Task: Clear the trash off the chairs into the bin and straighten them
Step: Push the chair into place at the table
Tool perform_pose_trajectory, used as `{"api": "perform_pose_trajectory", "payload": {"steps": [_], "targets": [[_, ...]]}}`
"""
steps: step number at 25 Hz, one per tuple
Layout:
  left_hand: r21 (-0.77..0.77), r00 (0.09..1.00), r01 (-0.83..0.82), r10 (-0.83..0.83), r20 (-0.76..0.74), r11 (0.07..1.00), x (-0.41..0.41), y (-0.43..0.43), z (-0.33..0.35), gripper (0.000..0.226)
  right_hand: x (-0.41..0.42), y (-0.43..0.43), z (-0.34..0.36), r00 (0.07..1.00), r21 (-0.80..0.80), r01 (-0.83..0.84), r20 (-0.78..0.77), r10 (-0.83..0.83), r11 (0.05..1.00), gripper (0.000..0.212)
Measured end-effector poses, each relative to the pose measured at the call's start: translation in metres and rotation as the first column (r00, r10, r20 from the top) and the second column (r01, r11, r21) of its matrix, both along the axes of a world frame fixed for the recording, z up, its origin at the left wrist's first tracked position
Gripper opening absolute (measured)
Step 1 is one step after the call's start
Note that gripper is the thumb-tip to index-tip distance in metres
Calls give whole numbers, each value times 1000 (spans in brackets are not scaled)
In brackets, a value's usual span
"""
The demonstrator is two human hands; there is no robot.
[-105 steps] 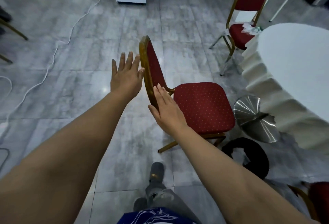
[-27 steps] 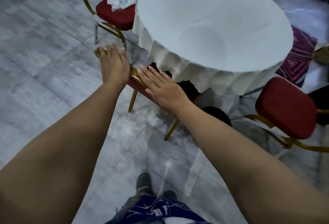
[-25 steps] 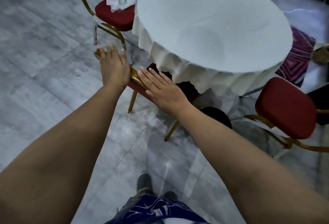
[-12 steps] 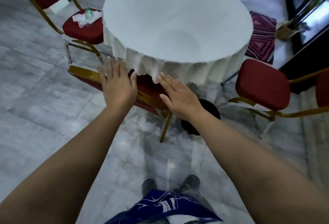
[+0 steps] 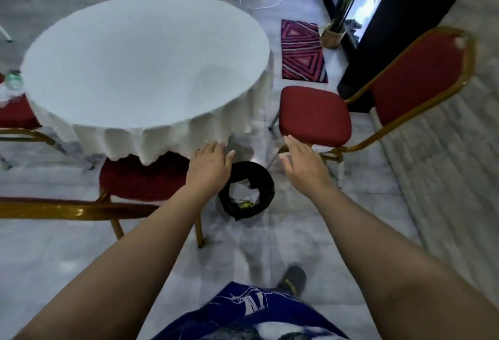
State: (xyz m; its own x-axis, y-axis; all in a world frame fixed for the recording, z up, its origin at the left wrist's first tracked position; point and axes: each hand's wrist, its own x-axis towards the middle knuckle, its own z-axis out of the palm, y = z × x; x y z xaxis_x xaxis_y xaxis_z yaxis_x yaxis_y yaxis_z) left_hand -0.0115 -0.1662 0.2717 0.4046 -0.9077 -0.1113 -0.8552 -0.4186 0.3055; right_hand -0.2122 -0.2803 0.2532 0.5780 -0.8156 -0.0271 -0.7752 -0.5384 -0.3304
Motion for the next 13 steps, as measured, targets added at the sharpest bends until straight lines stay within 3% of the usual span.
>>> {"api": "perform_pose_trajectory", "payload": {"steps": [10, 13], "targets": [[-38, 927, 339, -341, -159, 940, -221, -231, 0, 57, -223, -152, 14, 902, -10, 431, 53, -430, 902, 46], [-70, 892, 417, -422, -161, 906, -271, -284, 5, 58, -264, -187, 18, 876, -28, 482, 48, -480, 876, 50]]}}
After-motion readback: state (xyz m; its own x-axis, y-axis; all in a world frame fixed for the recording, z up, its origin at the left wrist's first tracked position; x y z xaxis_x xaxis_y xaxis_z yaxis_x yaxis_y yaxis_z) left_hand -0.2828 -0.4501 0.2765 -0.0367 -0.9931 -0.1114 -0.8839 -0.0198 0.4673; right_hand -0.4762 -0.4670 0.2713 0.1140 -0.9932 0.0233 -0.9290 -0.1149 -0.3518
